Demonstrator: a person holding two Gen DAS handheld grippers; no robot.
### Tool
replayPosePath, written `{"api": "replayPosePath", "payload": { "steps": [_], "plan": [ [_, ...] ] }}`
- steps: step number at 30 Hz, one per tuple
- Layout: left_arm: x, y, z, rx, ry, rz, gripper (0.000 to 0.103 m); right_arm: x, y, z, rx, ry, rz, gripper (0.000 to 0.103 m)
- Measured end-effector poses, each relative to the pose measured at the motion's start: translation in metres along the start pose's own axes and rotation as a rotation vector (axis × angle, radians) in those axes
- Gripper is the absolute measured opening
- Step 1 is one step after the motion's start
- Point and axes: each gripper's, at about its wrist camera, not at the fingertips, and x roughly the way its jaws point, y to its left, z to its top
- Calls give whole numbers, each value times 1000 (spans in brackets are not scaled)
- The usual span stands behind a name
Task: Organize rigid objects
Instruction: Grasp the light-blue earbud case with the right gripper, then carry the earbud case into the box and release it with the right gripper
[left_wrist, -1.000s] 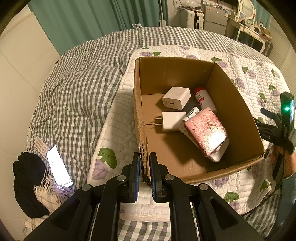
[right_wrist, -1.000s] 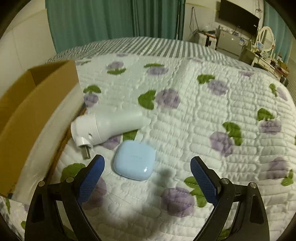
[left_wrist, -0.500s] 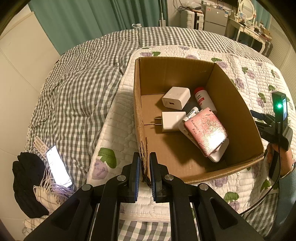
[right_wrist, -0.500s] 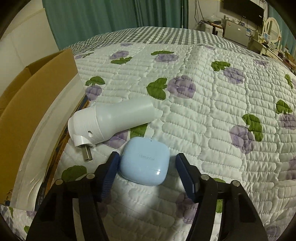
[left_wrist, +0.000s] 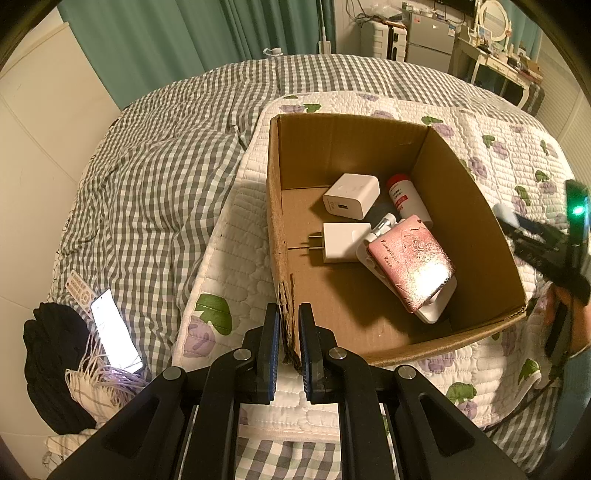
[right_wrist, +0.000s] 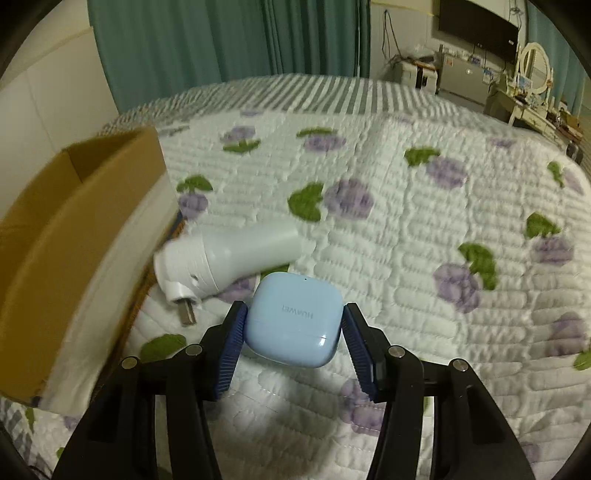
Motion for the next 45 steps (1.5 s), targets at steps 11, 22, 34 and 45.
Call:
{"api": "replayPosePath", "payload": {
  "steps": [11, 22, 34, 45],
  "plan": [
    [-1, -2, 0, 1, -1, -1, 10, -84, 28, 65, -93, -198, 15, 53],
    [-1, -2, 0, 2, -2, -2, 10, -113, 138, 97, -327, -251, 208, 53],
    [0, -2, 0, 1, -2, -4, 10, -46, 216, 55, -556, 9, 315, 53],
    [4, -4, 0, -2, -2, -6, 10, -24, 225, 38, -560, 91, 349, 56]
  ]
}}
